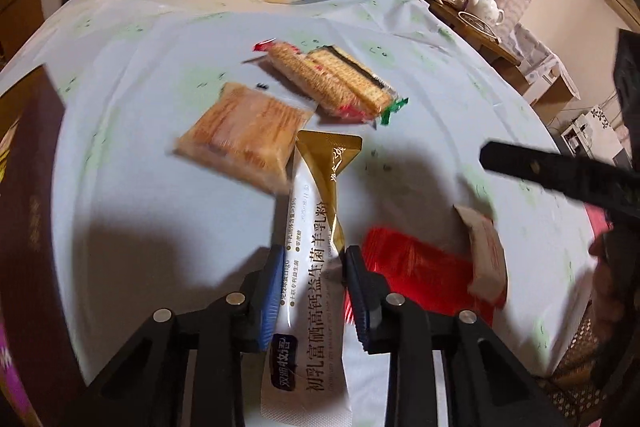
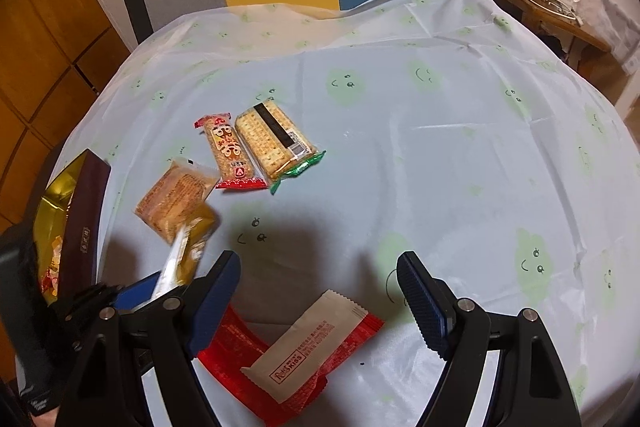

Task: Organize snacks
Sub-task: 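Return to the pile and grasp the white tube-shaped packet with the left tool, then grasp the white-and-red Rich Kiss packet with the right tool while the left holds the white packet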

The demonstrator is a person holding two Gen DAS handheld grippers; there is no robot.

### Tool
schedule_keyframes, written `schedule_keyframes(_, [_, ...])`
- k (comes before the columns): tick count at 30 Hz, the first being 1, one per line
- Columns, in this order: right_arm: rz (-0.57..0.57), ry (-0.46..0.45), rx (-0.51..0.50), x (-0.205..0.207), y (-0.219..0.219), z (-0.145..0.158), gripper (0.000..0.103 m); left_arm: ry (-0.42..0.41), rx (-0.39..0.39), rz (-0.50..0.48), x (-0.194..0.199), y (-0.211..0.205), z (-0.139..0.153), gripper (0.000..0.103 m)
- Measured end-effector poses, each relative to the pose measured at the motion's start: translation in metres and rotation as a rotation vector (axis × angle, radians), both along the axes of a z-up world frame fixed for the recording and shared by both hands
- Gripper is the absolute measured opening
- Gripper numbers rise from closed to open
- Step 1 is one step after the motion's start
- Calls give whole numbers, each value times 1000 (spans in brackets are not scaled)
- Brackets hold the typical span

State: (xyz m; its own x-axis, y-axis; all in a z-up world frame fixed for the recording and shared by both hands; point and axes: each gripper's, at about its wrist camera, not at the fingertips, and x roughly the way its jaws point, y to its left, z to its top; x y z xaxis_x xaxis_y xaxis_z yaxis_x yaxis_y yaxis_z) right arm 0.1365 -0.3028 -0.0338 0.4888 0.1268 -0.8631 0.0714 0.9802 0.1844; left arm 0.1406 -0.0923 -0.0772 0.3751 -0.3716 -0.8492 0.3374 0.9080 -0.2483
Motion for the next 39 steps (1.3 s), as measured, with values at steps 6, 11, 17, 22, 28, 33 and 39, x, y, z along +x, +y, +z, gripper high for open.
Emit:
schedule_keyframes(6, [-7, 8, -6, 0, -1, -2, 81, -45, 47, 16, -46, 18, 2, 31])
schedule_keyframes(11, [-25, 31, 15, -1, -5, -8, 81, -91, 51, 29, -72, 28, 0, 31])
schedule_keyframes(17, [-111, 74, 48, -15, -15, -12, 81, -103, 44, 34, -75, 29, -5, 33])
schedule_keyframes(22, [-136, 108, 85, -35, -8, -17, 81, -140, 37, 39, -83, 30, -6, 33])
schedule_keyframes(28, [-134, 153, 84, -30, 12, -48, 50, -155, 17, 42, -87, 34, -5, 31])
schedule_keyframes(33, [-81, 89, -61, -28, 32, -50, 39, -132, -15, 49, -87, 41, 0, 27])
schedule_keyframes(39, [-18, 76, -110, -31, 39, -53, 40, -194, -19, 59, -95, 46, 25, 27])
